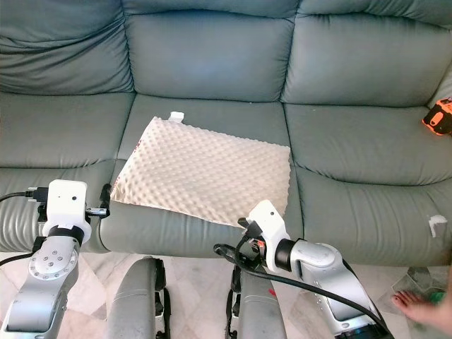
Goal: Move the pillow to the sofa
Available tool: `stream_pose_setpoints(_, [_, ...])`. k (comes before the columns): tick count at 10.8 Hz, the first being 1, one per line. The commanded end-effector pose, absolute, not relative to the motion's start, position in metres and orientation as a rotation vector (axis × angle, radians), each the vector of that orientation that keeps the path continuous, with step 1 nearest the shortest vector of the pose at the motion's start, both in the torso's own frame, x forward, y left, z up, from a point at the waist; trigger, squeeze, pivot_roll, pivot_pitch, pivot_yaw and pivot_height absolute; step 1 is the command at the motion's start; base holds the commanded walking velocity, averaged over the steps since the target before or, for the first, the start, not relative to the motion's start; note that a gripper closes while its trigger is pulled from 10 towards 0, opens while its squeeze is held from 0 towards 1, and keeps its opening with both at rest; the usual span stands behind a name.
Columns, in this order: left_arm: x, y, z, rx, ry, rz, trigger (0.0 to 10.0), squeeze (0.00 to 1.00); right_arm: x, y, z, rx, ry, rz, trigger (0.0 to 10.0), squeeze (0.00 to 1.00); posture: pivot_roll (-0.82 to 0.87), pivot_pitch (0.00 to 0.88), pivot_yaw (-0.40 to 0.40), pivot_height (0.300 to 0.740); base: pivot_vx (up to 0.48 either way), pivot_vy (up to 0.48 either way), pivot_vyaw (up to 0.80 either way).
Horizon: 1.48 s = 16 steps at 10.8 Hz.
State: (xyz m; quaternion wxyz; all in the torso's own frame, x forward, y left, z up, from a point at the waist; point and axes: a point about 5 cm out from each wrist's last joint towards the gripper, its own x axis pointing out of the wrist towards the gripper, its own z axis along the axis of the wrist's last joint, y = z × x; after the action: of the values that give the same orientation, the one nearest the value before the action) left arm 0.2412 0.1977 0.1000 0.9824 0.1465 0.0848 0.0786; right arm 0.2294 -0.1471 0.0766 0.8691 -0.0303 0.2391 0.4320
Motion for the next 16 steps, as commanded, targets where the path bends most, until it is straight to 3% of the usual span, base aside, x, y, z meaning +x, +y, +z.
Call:
stream_pose_setpoints(1, [0.238, 0.200, 0.092, 0.297, 0.211, 0.163, 10.0, 1.00, 0.227, -0.147, 0.078, -0.059, 0.498, 0.918, 10.0, 1.00, -0.01, 0.172, -0.030, 0.647, 0.000, 0.000, 0.00])
stream_pose_setpoints(7, [0.239, 0.199, 0.092, 0.297, 0.213, 0.163, 10.0, 1.00, 0.223, -0.149, 0.078, -0.047, 0.524, 0.921, 10.0, 1.00, -0.01, 0.172, -0.030, 0.647, 0.000, 0.000, 0.00])
stream_pose_setpoints(8, [0.255, 0.174, 0.098, 0.279, 0.183, 0.001, 10.0, 0.00, 0.235, -0.132, 0.059, 0.020, 0.499, 0.567, 10.0, 0.00, 0.01, 0.150, 0.029, 0.647, 0.000, 0.000, 0.00])
stream_pose_setpoints(9, [0.260, 0.165, 0.100, 0.278, 0.180, -0.066, 10.0, 0.00, 0.242, -0.120, 0.045, 0.062, 0.533, 0.419, 10.0, 0.00, 0.03, 0.143, 0.032, 0.647, 0.000, 0.000, 0.00])
stream_pose_setpoints(13, [0.260, 0.163, 0.100, 0.273, 0.187, -0.077, 10.0, 0.00, 0.256, -0.117, 0.037, 0.102, 0.591, 0.431, 10.0, 0.00, 0.03, 0.147, 0.035, 0.647, 0.000, 0.000, 0.00])
stream_pose_setpoints(16, [0.258, 0.160, 0.098, 0.274, 0.207, -0.120, 10.0, 0.00, 0.245, -0.117, 0.021, 0.202, 0.730, 0.341, 10.0, 0.00, 0.04, 0.171, 0.048, 0.647, 0.000, 0.000, 0.00])
